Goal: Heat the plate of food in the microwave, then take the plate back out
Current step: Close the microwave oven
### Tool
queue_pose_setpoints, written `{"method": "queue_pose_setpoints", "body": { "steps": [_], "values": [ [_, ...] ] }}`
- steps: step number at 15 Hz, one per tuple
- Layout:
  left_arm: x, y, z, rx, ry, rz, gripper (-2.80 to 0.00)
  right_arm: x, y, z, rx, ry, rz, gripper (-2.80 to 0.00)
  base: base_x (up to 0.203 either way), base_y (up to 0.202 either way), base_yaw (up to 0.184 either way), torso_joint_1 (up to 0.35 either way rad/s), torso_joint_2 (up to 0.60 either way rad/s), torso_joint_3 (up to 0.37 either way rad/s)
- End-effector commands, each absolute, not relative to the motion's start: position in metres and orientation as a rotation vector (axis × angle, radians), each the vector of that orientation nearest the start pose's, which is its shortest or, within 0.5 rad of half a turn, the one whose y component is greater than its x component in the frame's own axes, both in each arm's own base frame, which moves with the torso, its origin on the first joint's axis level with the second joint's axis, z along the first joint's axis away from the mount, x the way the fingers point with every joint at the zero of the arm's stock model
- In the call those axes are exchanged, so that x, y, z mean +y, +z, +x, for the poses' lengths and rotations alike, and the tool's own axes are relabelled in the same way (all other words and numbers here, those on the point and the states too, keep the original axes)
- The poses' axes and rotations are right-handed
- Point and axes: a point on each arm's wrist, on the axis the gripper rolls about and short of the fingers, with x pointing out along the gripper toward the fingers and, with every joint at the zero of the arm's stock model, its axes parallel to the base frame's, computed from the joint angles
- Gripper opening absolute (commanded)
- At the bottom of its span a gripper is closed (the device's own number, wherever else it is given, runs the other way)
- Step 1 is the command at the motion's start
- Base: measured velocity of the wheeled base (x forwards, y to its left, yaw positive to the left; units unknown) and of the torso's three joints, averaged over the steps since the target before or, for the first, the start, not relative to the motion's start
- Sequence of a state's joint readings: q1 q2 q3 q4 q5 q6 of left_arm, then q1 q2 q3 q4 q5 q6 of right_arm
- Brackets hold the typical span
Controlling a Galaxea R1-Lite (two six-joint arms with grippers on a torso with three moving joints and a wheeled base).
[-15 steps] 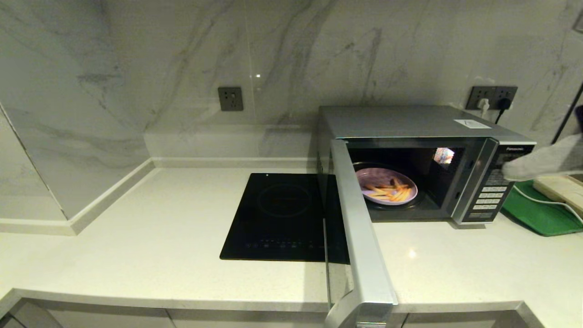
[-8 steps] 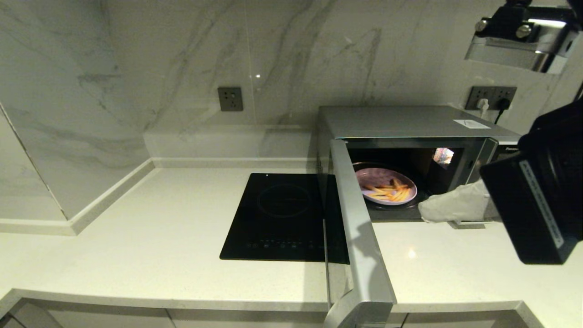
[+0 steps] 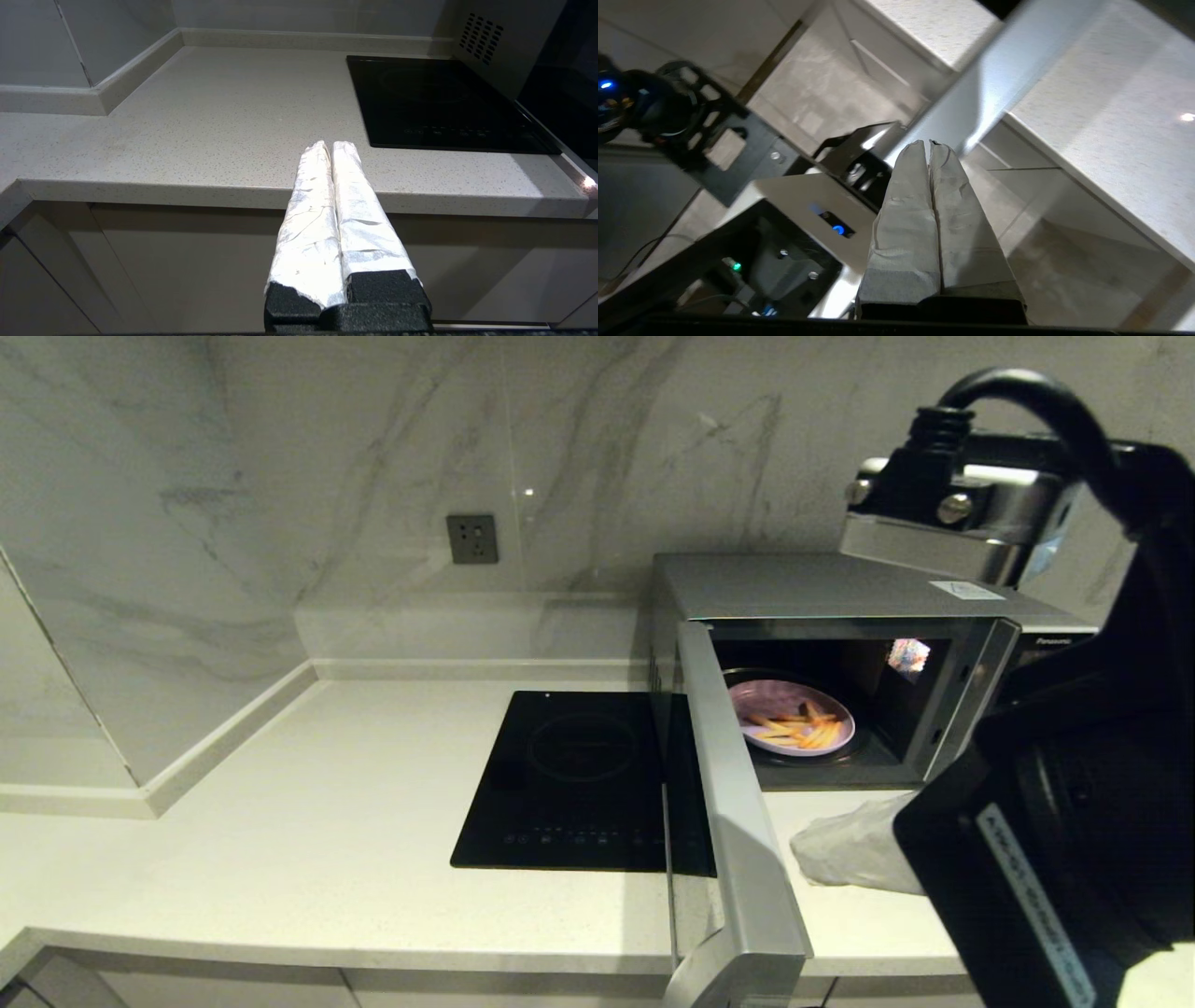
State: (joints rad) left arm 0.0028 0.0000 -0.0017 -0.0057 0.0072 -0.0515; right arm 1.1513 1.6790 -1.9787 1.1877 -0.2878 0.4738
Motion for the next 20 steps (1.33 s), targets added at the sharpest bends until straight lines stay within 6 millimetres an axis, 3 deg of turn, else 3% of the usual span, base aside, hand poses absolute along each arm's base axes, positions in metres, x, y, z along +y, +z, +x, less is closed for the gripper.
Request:
{"method": "queue_pose_setpoints", "body": {
  "steps": [1, 5, 11, 14, 20],
  "values": [
    [0.000, 0.077, -0.023, -0.008, 0.011, -0.052, -2.80, 0.234, 0.333, 0.110, 0.881, 0.643, -0.189, -2.80, 0.000, 0.000, 0.000, 0.000, 0.00, 0.000],
    [0.000, 0.077, -0.023, -0.008, 0.011, -0.052, -2.80, 0.259, 0.323, 0.127, 0.843, 0.666, -0.164, -2.80, 0.000, 0.000, 0.000, 0.000, 0.00, 0.000],
    [0.000, 0.077, -0.023, -0.008, 0.011, -0.052, -2.80, 0.280, 0.305, 0.146, 0.874, 0.673, -0.160, -2.80, 0.000, 0.000, 0.000, 0.000, 0.00, 0.000],
    [0.000, 0.077, -0.023, -0.008, 0.011, -0.052, -2.80, 0.275, 0.299, 0.160, 0.892, 0.618, -0.152, -2.80, 0.000, 0.000, 0.000, 0.000, 0.00, 0.000],
    [0.000, 0.077, -0.023, -0.008, 0.011, -0.052, -2.80, 0.244, 0.290, 0.172, 0.936, 0.513, -0.142, -2.80, 0.000, 0.000, 0.000, 0.000, 0.00, 0.000]
  ]
}}
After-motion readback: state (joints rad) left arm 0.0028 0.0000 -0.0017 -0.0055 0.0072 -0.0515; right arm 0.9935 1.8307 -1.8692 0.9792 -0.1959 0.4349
